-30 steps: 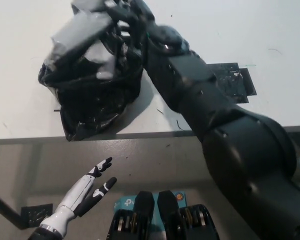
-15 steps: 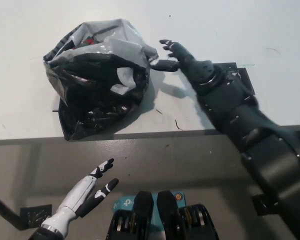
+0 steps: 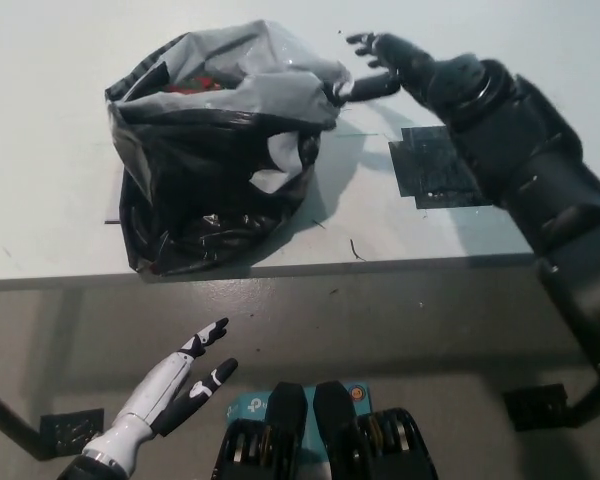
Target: The robot uses its right hand to pick up a bag of coffee beans and puts it in the black plastic bag, then the robot grabs the top of the bag and lifts it.
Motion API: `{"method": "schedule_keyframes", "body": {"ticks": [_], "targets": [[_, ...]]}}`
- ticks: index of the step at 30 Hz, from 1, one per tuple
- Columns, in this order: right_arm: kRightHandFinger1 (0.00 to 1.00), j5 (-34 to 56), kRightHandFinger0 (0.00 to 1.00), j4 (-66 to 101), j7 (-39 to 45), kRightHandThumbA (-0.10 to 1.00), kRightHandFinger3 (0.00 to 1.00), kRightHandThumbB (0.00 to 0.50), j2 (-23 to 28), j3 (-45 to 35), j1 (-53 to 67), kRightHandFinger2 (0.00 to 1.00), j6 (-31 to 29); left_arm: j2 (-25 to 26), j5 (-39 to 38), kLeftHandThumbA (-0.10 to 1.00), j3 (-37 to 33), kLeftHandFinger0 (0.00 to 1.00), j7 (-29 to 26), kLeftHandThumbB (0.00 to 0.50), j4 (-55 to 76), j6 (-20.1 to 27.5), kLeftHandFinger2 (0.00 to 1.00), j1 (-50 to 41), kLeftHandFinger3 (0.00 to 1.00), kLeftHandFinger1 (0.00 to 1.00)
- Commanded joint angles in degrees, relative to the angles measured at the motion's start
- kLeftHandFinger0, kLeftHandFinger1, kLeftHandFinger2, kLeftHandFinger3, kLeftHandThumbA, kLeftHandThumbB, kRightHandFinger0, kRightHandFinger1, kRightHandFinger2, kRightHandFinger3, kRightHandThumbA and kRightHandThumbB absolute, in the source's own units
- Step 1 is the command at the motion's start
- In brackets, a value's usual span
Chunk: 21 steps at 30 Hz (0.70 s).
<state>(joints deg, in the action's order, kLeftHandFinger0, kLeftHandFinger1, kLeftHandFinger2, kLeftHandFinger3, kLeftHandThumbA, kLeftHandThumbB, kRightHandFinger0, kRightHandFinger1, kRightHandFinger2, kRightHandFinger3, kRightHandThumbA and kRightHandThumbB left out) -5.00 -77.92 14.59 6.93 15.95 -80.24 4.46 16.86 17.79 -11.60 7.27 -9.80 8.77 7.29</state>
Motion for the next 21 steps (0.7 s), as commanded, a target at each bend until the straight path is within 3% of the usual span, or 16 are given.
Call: {"method": "schedule_keyframes", "body": {"ticks": [1, 4, 5, 7, 8, 12, 13, 14, 15, 16, 18, 19, 21], "targets": [[1.00, 4.63, 1.00, 3.85, 9.85, 0.91, 1.00, 0.500, 2.78, -4.74, -7.68, 1.00, 1.65, 1.30, -0.37, 1.00, 0.17, 1.00, 0.90, 0.175, 0.69, 2.18, 1.00, 0.74, 1.00, 1.00], [1.00, 9.36, 1.00, 5.95, 12.90, 0.88, 1.00, 0.500, 3.75, -10.39, -8.98, 1.00, 5.51, 1.33, -0.82, 1.00, 0.30, 1.00, 0.88, 0.174, 0.04, 2.78, 1.00, 0.76, 1.00, 1.00], [1.00, 9.62, 1.00, 7.43, 14.25, 0.99, 1.00, 0.500, 4.44, -11.33, -9.28, 1.00, 6.74, 1.40, -0.81, 1.00, 0.24, 1.00, 1.05, 0.173, 0.20, 2.56, 1.00, 0.59, 1.00, 1.00], [1.00, 9.89, 1.00, 8.02, 15.66, 1.00, 1.00, 0.489, 4.84, -12.24, -9.56, 1.00, 7.15, 1.41, -0.73, 1.00, 0.21, 1.00, 1.03, 0.173, 0.24, 2.54, 1.00, 0.46, 1.00, 1.00], [1.00, 10.35, 1.00, 8.67, 16.73, 1.00, 1.00, 0.455, 5.15, -13.45, -9.66, 1.00, 8.07, 1.39, -0.54, 1.00, 0.15, 1.00, 0.86, 0.177, 0.14, 2.74, 1.00, 0.38, 1.00, 1.00], [1.00, 10.83, 1.00, 11.17, 18.67, 1.00, 1.00, 0.436, 5.98, -15.22, -9.30, 1.00, 11.38, 1.37, -0.61, 1.00, 0.19, 1.00, 0.90, 0.174, 0.54, 2.36, 1.00, -0.12, 1.00, 1.00], [1.00, 11.65, 1.00, 10.90, 19.56, 1.00, 1.00, 0.395, 6.25, -16.03, -9.46, 1.00, 12.48, 1.31, -0.77, 1.00, 0.26, 1.00, 0.84, 0.173, 0.46, 2.53, 1.00, -0.21, 1.00, 1.00], [1.00, 11.94, 1.00, 10.90, 19.96, 1.00, 1.00, 0.404, 6.35, -16.43, -9.47, 1.00, 13.08, 1.27, -0.76, 1.00, 0.25, 1.00, 0.79, 0.173, 0.49, 2.56, 1.00, -0.32, 1.00, 1.00], [1.00, 12.06, 1.00, 10.95, 20.24, 0.95, 1.00, 0.445, 6.40, -16.74, -9.46, 1.00, 13.50, 1.24, -0.79, 1.00, 0.24, 1.00, 0.72, 0.167, 0.39, 2.81, 1.00, -0.38, 1.00, 1.00], [1.00, 13.94, 1.00, 10.38, 22.42, 0.78, 1.00, 0.429, 6.83, -18.56, -9.54, 1.00, 15.06, 1.17, -0.86, 1.00, 0.25, 1.00, 0.45, 0.159, 0.04, 3.62, 1.00, -0.49, 1.00, 1.00], [1.00, 15.65, 1.00, 10.45, 23.77, 0.76, 1.00, 0.477, 7.15, -20.31, -9.30, 1.00, 16.75, 1.00, -0.96, 0.99, 0.18, 1.00, 0.48, 0.165, 0.21, 3.54, 1.00, -0.96, 1.00, 1.00], [1.00, 16.61, 1.00, 10.62, 23.99, 0.78, 1.00, 0.492, 7.18, -21.44, -9.13, 1.00, 17.27, 0.94, -0.96, 0.99, 0.16, 1.00, 0.51, 0.166, 0.42, 3.33, 1.00, -1.17, 1.00, 1.00], [1.00, 17.74, 1.00, 13.45, 23.75, 1.00, 1.00, 0.500, 7.56, -23.44, -7.92, 1.00, 17.43, 0.93, -0.90, 1.00, 0.29, 1.00, 0.53, 0.180, 0.94, 2.68, 1.00, -1.77, 1.00, 1.00]]}}
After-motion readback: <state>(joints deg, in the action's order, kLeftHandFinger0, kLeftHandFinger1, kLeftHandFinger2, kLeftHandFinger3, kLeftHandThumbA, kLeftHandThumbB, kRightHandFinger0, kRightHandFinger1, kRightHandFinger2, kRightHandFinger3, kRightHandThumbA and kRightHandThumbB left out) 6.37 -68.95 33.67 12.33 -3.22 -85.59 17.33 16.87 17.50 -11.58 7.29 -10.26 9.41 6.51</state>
